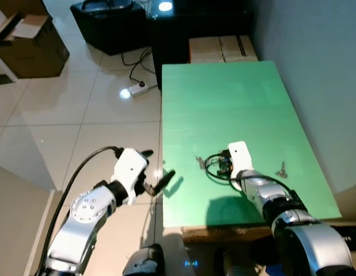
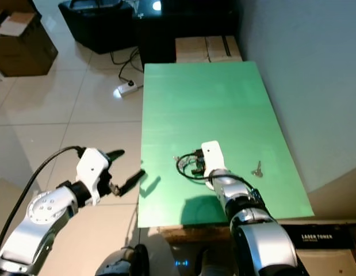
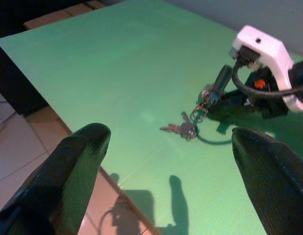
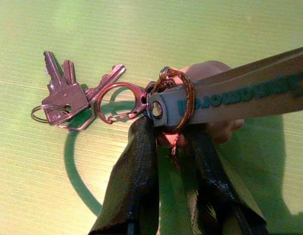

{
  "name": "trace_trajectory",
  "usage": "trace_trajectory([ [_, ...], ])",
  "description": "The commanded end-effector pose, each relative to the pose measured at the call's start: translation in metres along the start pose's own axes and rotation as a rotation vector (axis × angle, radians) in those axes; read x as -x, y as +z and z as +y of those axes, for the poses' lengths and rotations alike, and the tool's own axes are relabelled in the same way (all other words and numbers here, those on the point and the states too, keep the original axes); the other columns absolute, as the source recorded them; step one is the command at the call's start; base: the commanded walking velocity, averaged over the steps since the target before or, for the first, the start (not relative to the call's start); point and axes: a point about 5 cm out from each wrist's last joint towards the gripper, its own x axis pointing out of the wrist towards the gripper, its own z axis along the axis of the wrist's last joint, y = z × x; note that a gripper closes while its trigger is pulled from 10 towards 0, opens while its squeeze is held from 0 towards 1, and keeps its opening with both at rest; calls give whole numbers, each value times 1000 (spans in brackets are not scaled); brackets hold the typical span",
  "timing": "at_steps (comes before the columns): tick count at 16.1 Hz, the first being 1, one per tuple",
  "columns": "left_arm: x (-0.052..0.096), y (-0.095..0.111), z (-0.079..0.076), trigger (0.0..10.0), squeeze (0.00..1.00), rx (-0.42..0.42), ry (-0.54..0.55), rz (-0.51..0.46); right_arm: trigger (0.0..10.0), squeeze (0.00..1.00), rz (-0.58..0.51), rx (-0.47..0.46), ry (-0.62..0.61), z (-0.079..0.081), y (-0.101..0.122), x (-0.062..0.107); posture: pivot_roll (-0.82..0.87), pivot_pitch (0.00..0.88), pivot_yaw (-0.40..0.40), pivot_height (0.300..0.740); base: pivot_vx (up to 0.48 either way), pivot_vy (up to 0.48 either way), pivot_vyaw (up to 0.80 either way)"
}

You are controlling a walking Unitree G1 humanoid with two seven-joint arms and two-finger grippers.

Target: Hang keys on a hook

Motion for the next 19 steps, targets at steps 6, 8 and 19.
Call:
trace_trajectory([
  [6,-10,-3,2,10000,0,-13,1,-16,0,0,-97,-35,22,-13,-4,10,-2,84,50,740,0,0,0],
  [8,-16,1,4,10000,0,-21,9,-44,0,0,-227,-7,-12,-19,11,21,-26,61,55,740,0,0,0],
  [19,-29,5,1,10000,0,-12,21,-115,0,0,-492,365,-334,-33,33,62,-78,48,83,740,0,0,0],
])
